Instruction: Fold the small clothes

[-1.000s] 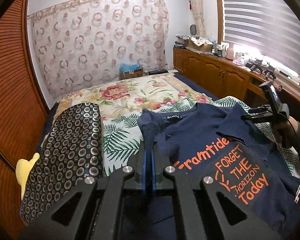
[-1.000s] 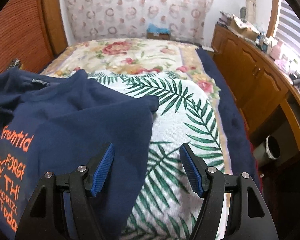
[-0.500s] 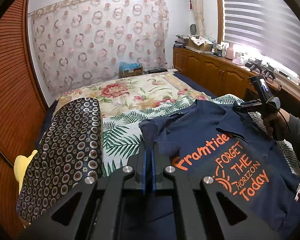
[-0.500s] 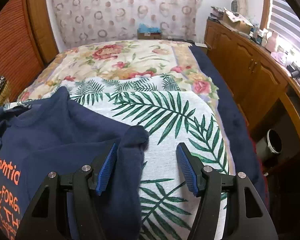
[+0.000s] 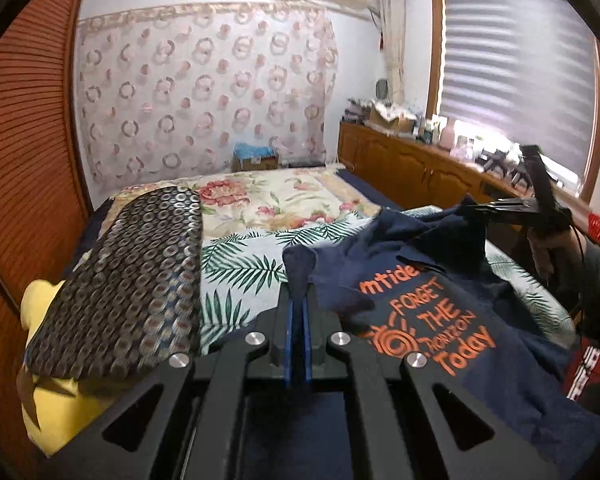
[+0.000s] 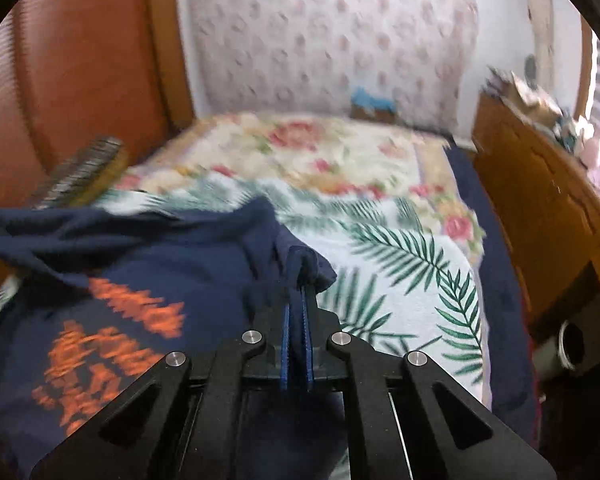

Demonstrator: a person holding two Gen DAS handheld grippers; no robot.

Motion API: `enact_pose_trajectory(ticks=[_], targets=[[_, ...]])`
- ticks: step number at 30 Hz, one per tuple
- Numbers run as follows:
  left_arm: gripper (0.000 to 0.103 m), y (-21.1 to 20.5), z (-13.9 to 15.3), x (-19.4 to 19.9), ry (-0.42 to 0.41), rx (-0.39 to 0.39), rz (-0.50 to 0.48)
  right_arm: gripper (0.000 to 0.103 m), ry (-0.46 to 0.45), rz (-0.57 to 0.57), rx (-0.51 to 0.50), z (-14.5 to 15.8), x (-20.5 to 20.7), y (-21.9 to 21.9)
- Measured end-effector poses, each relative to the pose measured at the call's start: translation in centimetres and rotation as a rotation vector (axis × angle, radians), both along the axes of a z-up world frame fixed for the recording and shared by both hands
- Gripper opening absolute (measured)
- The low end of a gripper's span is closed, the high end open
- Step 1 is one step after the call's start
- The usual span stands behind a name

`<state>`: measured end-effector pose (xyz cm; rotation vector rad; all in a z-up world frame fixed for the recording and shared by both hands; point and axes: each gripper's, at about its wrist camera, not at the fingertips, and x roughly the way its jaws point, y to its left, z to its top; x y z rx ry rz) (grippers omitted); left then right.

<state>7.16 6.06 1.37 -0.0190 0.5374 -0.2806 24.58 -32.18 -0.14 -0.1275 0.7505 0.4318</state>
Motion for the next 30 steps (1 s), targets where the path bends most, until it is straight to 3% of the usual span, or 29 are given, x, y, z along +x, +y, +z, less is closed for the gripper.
enact_pose_trajectory(ticks=[7, 15, 20, 24, 30], targets=[[0.002, 2.5, 0.4, -6.7, -0.02, 0.008, 0.034, 0.002, -0.088, 0.074, 0.087, 3.7, -10.7, -1.8], [0.002, 4.0, -1.1, -11.8, 0.025, -0.012, 0.08, 0.002, -0.042, 0.108, 0.087, 4.4, -17.8, -4.5], [0.005, 4.6, -1.1, -13.6, 0.017, -0.007, 0.111, 0.002, 0.003, 0.113, 0.061, 3.7, -20.1, -5.0], [0.018, 6.1, 0.3, -14.3, -0.017, -0.016, 0.145, 0.002, 0.016, 0.117, 0.037, 3.7, -22.0, -5.6], [0.021, 6.8, -1.2, -10.7, 0.052, -0.025, 0.151, 0.003, 0.079, 0.095, 0.027, 1.4, -22.2, -6.6]])
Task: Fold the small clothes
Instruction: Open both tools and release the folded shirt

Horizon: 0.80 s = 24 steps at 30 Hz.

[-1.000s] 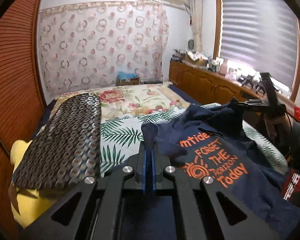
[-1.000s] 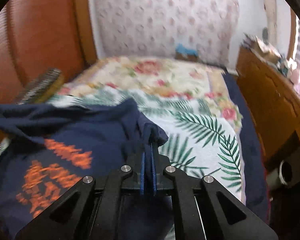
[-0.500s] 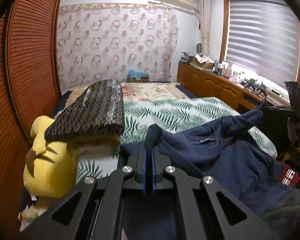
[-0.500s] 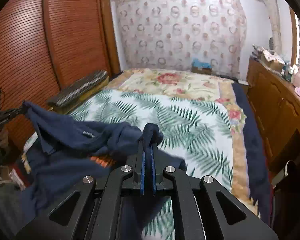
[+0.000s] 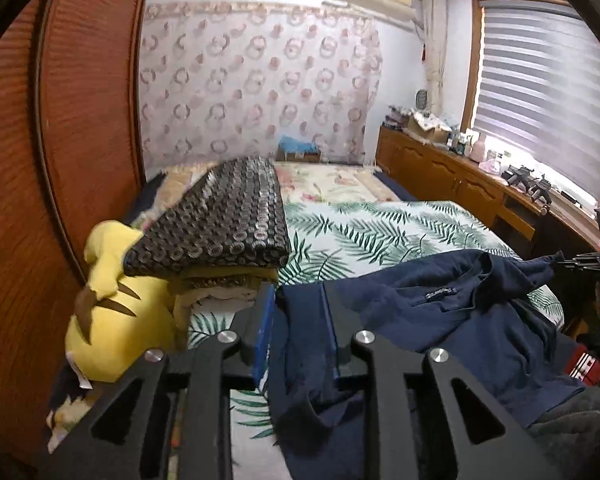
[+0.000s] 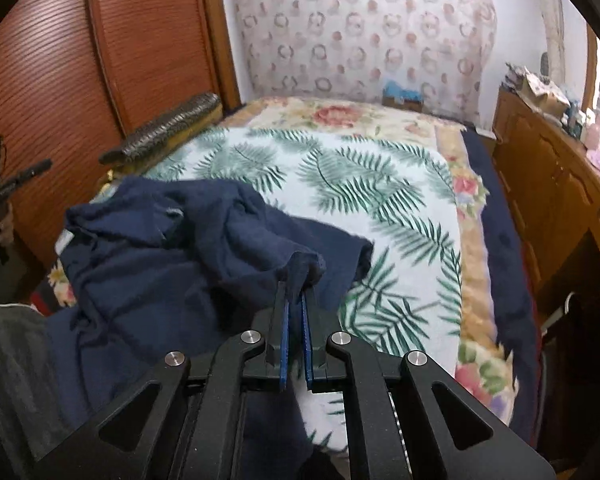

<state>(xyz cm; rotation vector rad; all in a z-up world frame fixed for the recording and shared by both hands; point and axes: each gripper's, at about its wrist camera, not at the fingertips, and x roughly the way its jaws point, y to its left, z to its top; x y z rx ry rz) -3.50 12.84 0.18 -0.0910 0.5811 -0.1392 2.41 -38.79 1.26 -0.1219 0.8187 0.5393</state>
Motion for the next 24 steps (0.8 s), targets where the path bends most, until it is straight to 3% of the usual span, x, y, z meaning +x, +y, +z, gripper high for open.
enact_pose_trajectory(ticks=[4, 7, 11, 17, 24], targets=[[0.021, -0.8, -2.0, 3.3, 0.067, -0.003, -0.026, 0.008, -0.014, -0.032, -0.008, -0.4, 0.7, -0.2], [0.021, -1.3, -3.5, 5.9, 0.114, 0.009, -0.027, 0.018, -0.05, -0.06, -0.022, 0.0, 1.5, -0.3], [0.021, -1.2, -5.3, 9.0, 0.183, 0.0, -0.018, 0.048, -0.098, -0.076, -0.035, 0.9, 2.6, -0.3], [0.021, -1.5, -8.0, 11.7, 0.279, -0.008, -0.038, 0.056, -0.13, -0.097, -0.074, -0.1, 5.6, 0.4], [0.021, -2.1, -10.3, 12.7, 0.344, 0.019, -0.053, 0.059, -0.03, -0.108, -0.079, -4.5, 9.2, 1.7]])
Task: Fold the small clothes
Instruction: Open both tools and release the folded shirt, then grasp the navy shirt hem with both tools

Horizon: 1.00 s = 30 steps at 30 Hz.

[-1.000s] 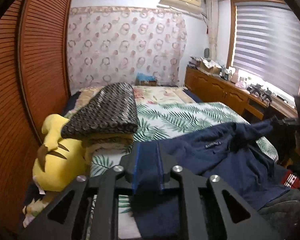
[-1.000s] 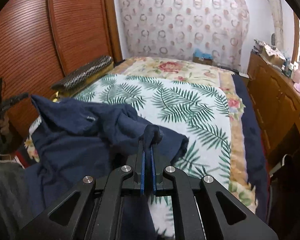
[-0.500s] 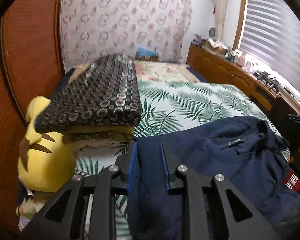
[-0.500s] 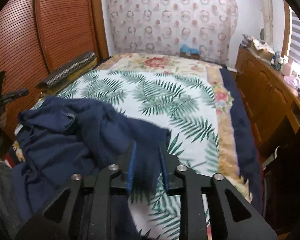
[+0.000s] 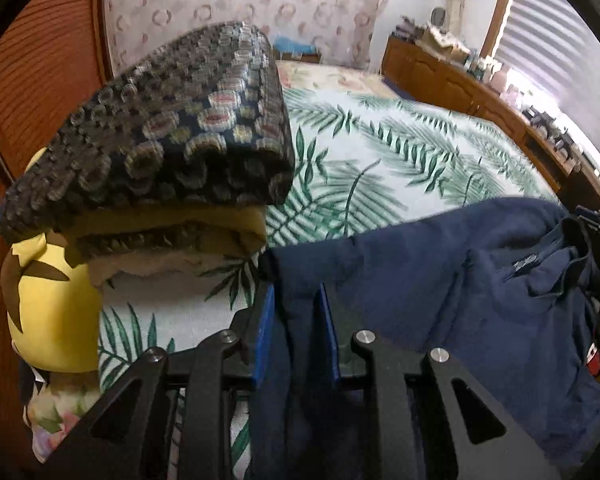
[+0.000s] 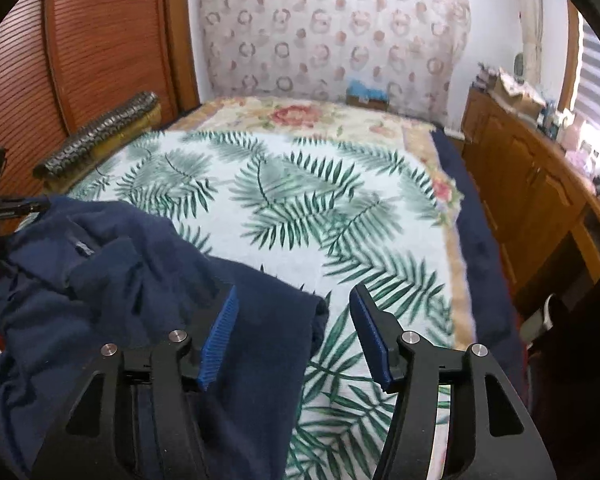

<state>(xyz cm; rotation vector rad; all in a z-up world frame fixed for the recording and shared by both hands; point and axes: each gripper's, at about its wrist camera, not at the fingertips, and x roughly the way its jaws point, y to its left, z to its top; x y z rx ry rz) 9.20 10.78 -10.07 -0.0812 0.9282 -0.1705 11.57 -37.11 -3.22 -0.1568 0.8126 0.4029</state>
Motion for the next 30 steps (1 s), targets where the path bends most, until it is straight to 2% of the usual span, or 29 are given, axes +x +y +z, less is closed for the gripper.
enact_pose_trajectory(ticks=[4, 6, 11, 13, 14, 17, 24, 25, 26, 27, 28, 29, 30], targets=[[0.022, -0.1, 0.0, -0.1, -0.002, 0.013, -0.002, 0.06, 0.044, -0.009, -0.003, -1.8, 0.7, 0.2], [0.023, -0.5, -0.1, 0.1, -0.002, 0.033, -0.012, 0.069, 0.075, -0.003, -0.004, -2.5, 0.9, 0.2], [0.025, -0.6, 0.2, 1.0, 0.023, 0.06, -0.038, 0.07, 0.108, -0.016, -0.012, -3.6, 1.0, -0.3], [0.042, -0.6, 0.3, 1.1, 0.02, 0.11, -0.042, 0.07, 0.112, -0.019, -0.012, -3.9, 1.1, -0.2], [0.043, -0.5, 0.3, 1.2, 0.02, 0.116, -0.035, 0.07, 0.115, -0.018, -0.013, -4.0, 1.2, -0.1], [0.044, 0.6, 0.1, 1.4, 0.029, 0.055, -0.026, 0.07, 0.1, -0.019, -0.014, -4.3, 1.1, 0.0], [0.045, 0.5, 0.0, 1.1, 0.012, 0.064, -0.034, 0.07, 0.09, -0.012, -0.005, -4.2, 1.2, 0.4], [0.04, 0.3, 0.0, 1.1, 0.011, 0.064, -0.036, 0.069, 0.089, -0.003, -0.008, -4.2, 1.1, 0.5], [0.034, 0.2, 0.0, 1.0, 0.006, 0.052, -0.053, 0.061, 0.089, 0.007, -0.009, -4.2, 1.1, 0.7], [0.024, -0.1, 0.1, 0.9, 0.004, 0.043, -0.064, 0.053, 0.088, 0.028, -0.004, -4.1, 1.0, 1.0], [0.013, -0.4, 0.1, 0.8, 0.002, 0.038, -0.081, 0.052, 0.087, 0.033, -0.007, -4.1, 0.9, 1.2], [0.009, -0.7, 0.1, 0.7, 0.0, 0.037, -0.097, 0.044, 0.089, 0.042, -0.004, -4.1, 0.9, 1.3], [0.007, -1.1, 0.4, 0.4, -0.015, 0.054, -0.107, 0.026, 0.098, 0.06, 0.013, -4.0, 0.9, 1.3]])
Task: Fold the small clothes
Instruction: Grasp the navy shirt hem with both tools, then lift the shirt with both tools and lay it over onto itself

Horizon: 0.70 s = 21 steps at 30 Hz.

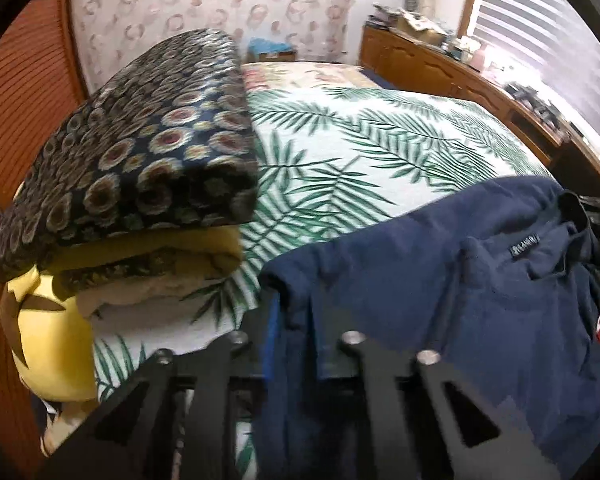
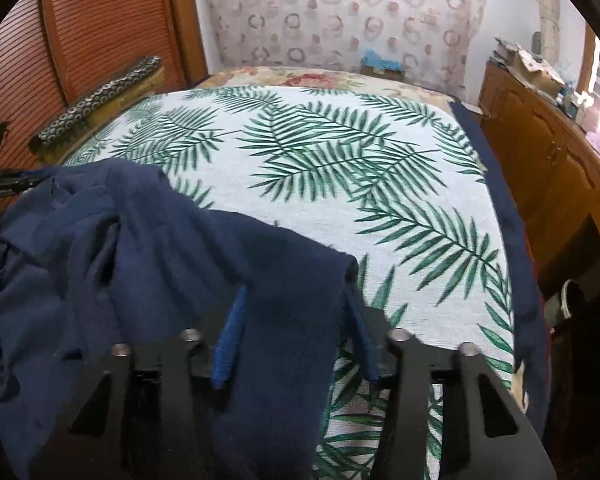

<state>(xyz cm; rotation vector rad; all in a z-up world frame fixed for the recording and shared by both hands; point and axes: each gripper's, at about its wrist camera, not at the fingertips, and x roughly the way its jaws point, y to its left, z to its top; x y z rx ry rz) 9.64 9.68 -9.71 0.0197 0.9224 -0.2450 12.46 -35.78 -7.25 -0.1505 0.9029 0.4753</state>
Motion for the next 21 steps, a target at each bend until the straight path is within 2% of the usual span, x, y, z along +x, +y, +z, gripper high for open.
enact_pose_trajectory(ticks=[1, 3, 5, 10, 16, 21], targets=[[0.006, -0.3, 0.3, -0.3, -0.016, 0.009, -0.007, 0.017, 0.013, 0.016, 0.02, 0.1, 0.0, -0.1], [0.005, -0.6, 1.7, -1.2, -0.068, -0.024, -0.018, 0.012, 0.02, 0.034, 0.036, 0.2, -0.1, 0.1], [0.005, -0.6, 3.8, -2.1, -0.123, -0.061, -0.014, 0.011, -0.009, 0.039, 0.056, 1.0, -0.7, 0.1], [0.005, -0.4, 10.6, -4.3, -0.276, -0.14, -0.025, 0.01, -0.124, 0.042, 0.15, 6.7, -3.0, -0.9], [0.005, -0.7, 19.1, -7.2, -0.479, -0.182, -0.07, 0.009, -0.306, 0.057, 0.158, 16.3, -6.3, -1.7], [0.005, -0.2, 26.1, -8.7, -0.657, -0.218, -0.061, 0.009, -0.5, 0.091, 0.085, 25.8, -8.5, -1.0]])
